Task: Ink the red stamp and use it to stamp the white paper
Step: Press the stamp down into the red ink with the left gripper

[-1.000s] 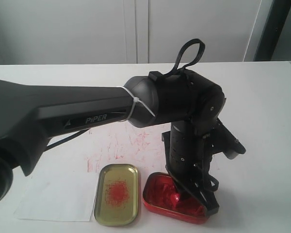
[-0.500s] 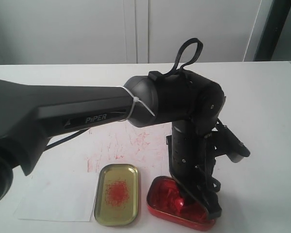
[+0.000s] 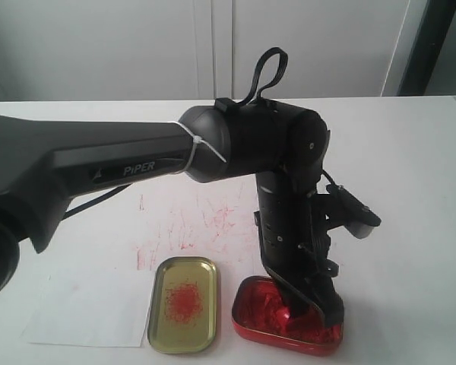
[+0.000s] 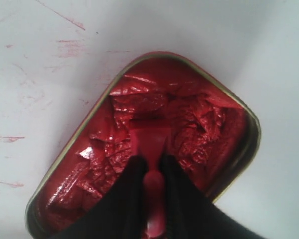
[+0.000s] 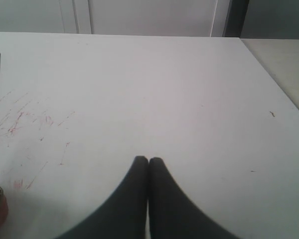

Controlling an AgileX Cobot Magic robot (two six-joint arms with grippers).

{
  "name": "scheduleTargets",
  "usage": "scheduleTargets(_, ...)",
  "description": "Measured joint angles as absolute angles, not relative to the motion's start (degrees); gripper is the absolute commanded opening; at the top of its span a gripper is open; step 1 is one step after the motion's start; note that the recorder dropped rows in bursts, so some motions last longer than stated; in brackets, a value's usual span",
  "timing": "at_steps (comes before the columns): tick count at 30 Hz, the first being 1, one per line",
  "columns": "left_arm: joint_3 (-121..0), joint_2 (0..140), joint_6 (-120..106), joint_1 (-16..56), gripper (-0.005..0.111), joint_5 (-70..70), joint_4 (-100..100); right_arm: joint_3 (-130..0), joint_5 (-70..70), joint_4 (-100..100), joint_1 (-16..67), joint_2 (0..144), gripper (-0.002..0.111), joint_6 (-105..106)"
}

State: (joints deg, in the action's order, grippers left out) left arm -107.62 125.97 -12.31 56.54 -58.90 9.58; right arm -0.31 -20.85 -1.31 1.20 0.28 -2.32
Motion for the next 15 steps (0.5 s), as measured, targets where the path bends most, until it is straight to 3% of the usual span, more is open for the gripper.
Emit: scheduleTargets(15, -107.6, 126.0, -13.5, 56.2, 0.0, -58.9, 10.2, -0.3, -20.8, -1.3, 1.2, 0.3, 0.0, -2.3)
